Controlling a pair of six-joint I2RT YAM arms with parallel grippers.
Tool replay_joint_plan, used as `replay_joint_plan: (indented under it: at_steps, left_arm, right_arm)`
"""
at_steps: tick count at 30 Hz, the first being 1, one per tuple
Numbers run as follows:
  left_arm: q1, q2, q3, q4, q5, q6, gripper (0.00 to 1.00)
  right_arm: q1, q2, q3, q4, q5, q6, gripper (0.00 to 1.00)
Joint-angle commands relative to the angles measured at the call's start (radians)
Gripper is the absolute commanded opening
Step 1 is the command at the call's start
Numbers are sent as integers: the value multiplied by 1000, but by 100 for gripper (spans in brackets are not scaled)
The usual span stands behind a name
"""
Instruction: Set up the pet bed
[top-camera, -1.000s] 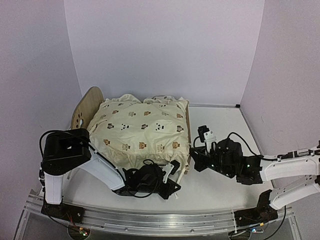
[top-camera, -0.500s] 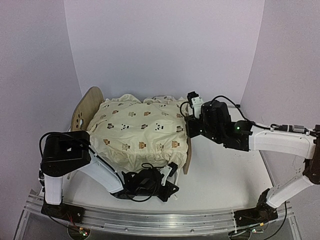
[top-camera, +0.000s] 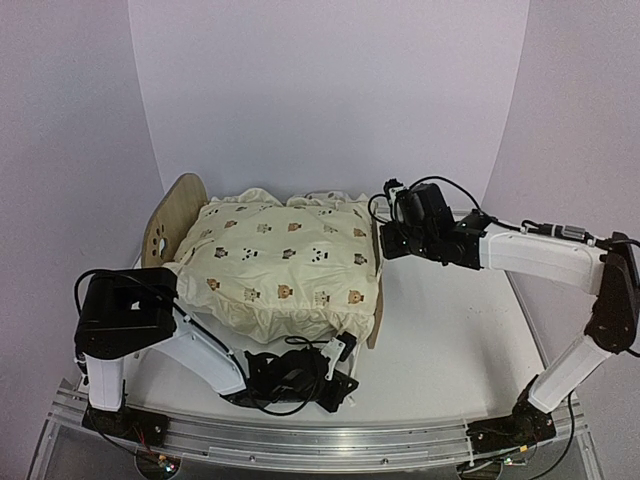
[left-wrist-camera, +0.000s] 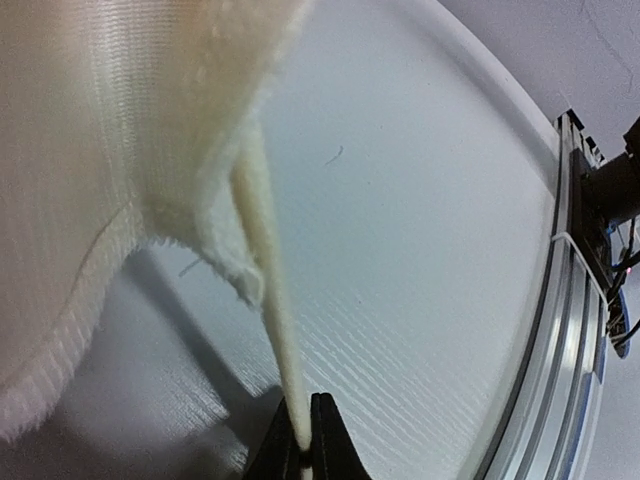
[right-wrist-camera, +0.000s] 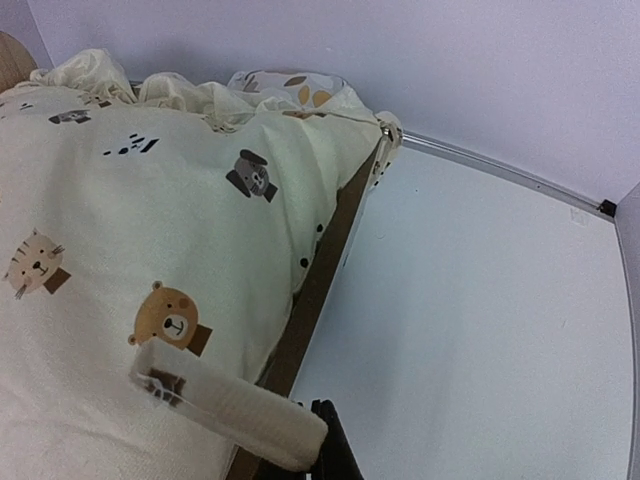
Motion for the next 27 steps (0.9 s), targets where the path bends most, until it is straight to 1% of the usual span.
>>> replay_joint_plan:
  at_steps: [1,3,4,6,8,10,12,14,17,19,21,25,27]
  left_arm:
    - [-30,-70,-10,-253,17,8,16]
    - [-29,-129,-15,-316,-13,9,32]
    - [-29,-166,-22,-352,-31,8,40]
    - [-29,-244,-39,-440,-92,1,52]
    - [-29,-312,-53,-529,-186,-26,59]
    - [-29,-406,-68,-674,-300,-80,62]
    - [-26,-479,-90,-753,-382,-131,65]
    - [-11,-547,-119,-815,-435,-173,67]
    - [51,-612,-155,-891,-467,-219,60]
    - [107,-645,-186,-894,-470,-224,55]
    - [150,-679,-214,-866,-469,-212,52]
    - [182,-719,-242,-822,-526,-171,48]
    - [207,-727,-247,-803,-545,-157,46]
  right_arm:
    - [-29,0,114,37,-32,23,7]
    - [-36,0,140,15,-68,23,24]
    - [-47,5,166,-9,-92,30,35]
    - [-83,36,236,-81,-174,69,50]
    - [-129,79,314,-154,-265,113,61]
    - [-166,143,387,-206,-336,142,70]
    - [-202,213,445,-227,-403,170,74]
    - [-240,291,507,-227,-472,199,76]
    - [-299,446,634,-231,-591,246,75]
    - [-328,550,749,-261,-644,262,74]
    - [-354,633,852,-277,-673,258,73]
    - [-399,785,1003,-261,-751,252,75]
    - [-426,859,1093,-229,-799,277,75]
